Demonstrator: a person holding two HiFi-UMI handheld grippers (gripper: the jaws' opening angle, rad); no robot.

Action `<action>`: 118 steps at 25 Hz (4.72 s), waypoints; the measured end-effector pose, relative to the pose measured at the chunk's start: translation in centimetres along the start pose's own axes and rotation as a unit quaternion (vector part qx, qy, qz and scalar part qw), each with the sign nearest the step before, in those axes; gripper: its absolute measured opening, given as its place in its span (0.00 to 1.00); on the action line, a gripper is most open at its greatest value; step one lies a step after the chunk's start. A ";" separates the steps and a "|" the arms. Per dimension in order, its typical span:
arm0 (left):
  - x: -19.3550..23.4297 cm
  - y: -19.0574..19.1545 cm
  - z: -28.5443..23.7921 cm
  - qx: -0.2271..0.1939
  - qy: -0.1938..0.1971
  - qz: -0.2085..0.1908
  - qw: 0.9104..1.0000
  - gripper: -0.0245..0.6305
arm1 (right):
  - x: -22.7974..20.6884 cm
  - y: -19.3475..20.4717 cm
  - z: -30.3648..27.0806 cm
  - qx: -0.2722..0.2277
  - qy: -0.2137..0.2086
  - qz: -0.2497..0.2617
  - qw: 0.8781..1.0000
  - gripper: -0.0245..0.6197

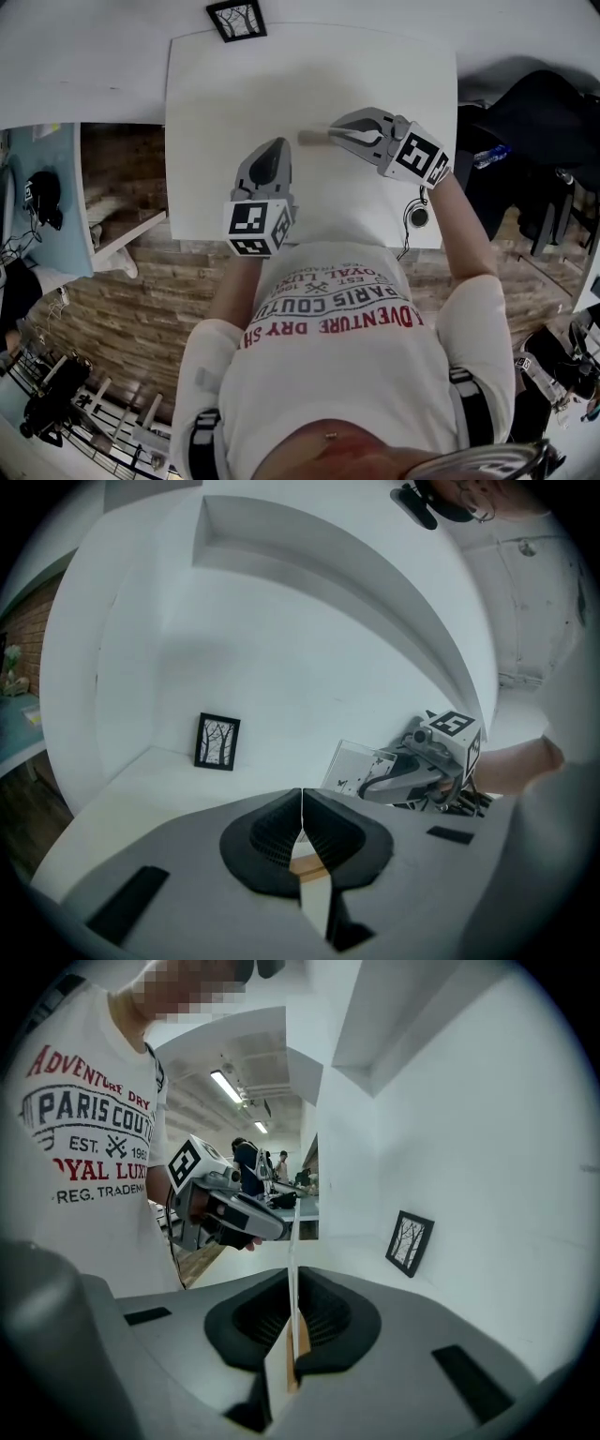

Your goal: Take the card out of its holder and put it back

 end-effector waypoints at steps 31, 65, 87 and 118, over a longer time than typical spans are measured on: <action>-5.8 -0.3 2.9 -0.051 0.064 -0.067 0.994 0.07 | 11.8 0.5 6.0 -0.035 0.534 -0.041 0.844 0.09; -5.6 -0.1 3.2 -0.059 -0.007 -0.054 0.997 0.07 | 9.5 2.0 7.4 -0.039 0.469 -0.080 0.879 0.09; -3.2 2.8 4.1 -0.015 -0.090 -0.037 0.995 0.07 | 0.6 2.3 3.1 -0.009 0.142 -0.042 0.989 0.09; -1.9 4.7 3.9 0.019 -0.111 -0.030 0.993 0.07 | -2.1 3.0 -1.1 0.032 -0.074 -0.005 0.997 0.09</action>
Point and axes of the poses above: the fingertips, and each gripper's own axes: z backward along the fingers, x to its left, y out of its underside, the point moved 10 cm from there along z, backward along the fingers, and after that the axes turned 14 degrees about -x, right-handed, at the moved point
